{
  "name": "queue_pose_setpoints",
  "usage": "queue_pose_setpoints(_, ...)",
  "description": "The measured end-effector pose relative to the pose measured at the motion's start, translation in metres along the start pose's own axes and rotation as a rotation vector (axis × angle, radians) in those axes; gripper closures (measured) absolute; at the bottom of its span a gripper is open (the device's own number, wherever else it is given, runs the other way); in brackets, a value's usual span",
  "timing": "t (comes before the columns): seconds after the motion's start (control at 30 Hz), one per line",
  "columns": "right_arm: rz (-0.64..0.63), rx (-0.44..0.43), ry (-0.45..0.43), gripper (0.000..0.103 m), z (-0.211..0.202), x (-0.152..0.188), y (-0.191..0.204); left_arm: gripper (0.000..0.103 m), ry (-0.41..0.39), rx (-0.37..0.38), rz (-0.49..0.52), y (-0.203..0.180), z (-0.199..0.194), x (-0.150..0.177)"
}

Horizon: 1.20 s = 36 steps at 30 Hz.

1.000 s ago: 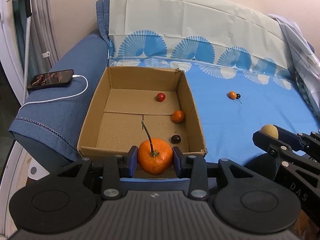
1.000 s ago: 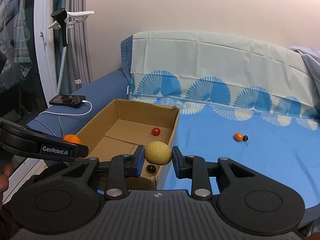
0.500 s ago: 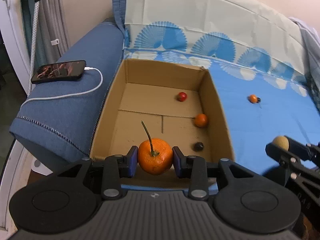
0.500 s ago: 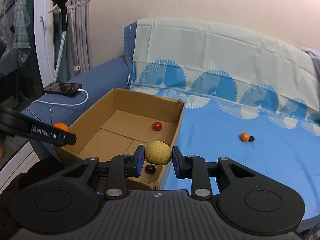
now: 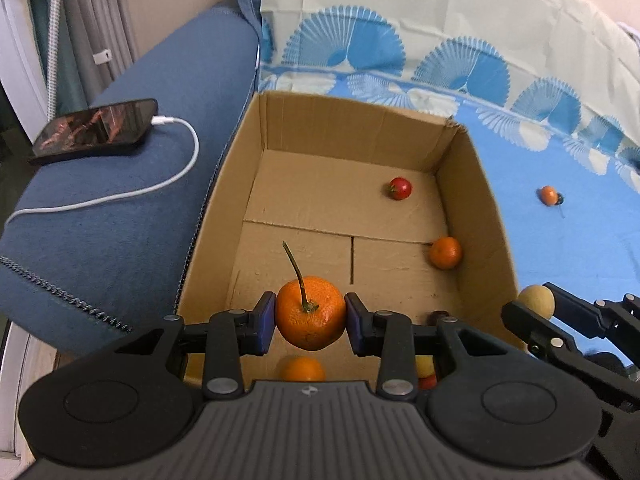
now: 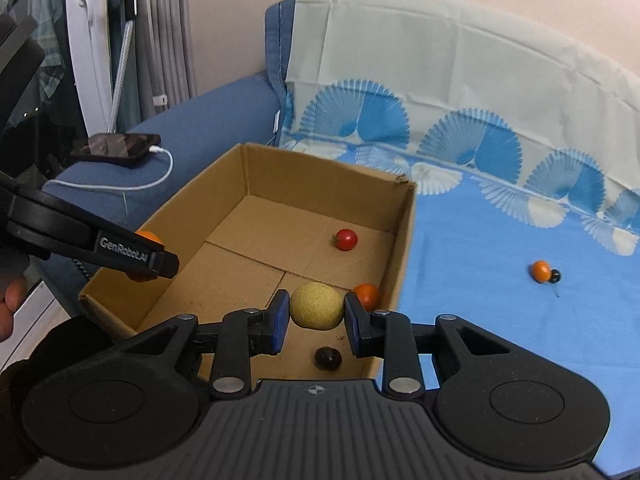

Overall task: Organize fruits
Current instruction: 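Carry the stemmed mandarin and tan fruit over the cardboard box with both tools, then open both tools to drop the mandarin and tan fruit into the box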

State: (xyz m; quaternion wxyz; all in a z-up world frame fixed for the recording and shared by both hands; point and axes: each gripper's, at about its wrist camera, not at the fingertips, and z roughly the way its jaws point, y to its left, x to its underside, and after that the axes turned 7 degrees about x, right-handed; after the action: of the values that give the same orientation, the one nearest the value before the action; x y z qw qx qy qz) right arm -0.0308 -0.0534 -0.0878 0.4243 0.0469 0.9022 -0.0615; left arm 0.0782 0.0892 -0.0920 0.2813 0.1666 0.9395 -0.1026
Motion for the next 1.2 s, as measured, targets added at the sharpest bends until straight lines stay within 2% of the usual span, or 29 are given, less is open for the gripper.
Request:
queue_pose_setpoints(0.4, -0.041, -0.021, 0.092, 0.072, 0.06, 0.004, 0.017, 0.063, 0.104, -0.031, 0.016, 0.005, 0.062, 0.001)
queue_pose_setpoints(0.67, -0.074, -0.019, 0.141, 0.072, 0.079, 0.014, 0.02, 0.062, 0.164, -0.052, 0.022, 0.011, 0.087, 0.009)
queue_pose_setpoints(0.97, -0.1, -0.014, 0.164, 0.072, 0.088, 0.02, 0.021, 0.061, 0.189, -0.063, 0.036, 0.011, 0.103, 0.012)
queue_pose_setpoints(1.03, -0.105, -0.01, 0.154, 0.069, 0.085, 0.018, 0.021, 0.041, 0.167, -0.059, 0.054, 0.009, 0.097, 0.01)
queue_pose_setpoints(1.07, -0.11, -0.005, 0.141, 0.055, 0.082, 0.016, 0.02, 0.013, 0.146, -0.062, 0.061, 0.008, 0.092, 0.008)
queue_pose_setpoints(1.1, -0.114, 0.001, 0.129, 0.038, 0.078, 0.015, 0.02, 0.001, 0.112, -0.071, 0.064, 0.006, 0.084, 0.007)
queue_pose_setpoints(1.13, -0.118, 0.008, 0.113, 0.031, 0.074, 0.013, 0.02, 0.0, 0.069, -0.078, 0.066, 0.005, 0.076, 0.006)
queue_pose_setpoints(1.2, -0.132, 0.012, 0.081, 0.019, 0.063, 0.011, 0.02, 0.0, 0.045, -0.07, 0.083, 0.003, 0.064, 0.005)
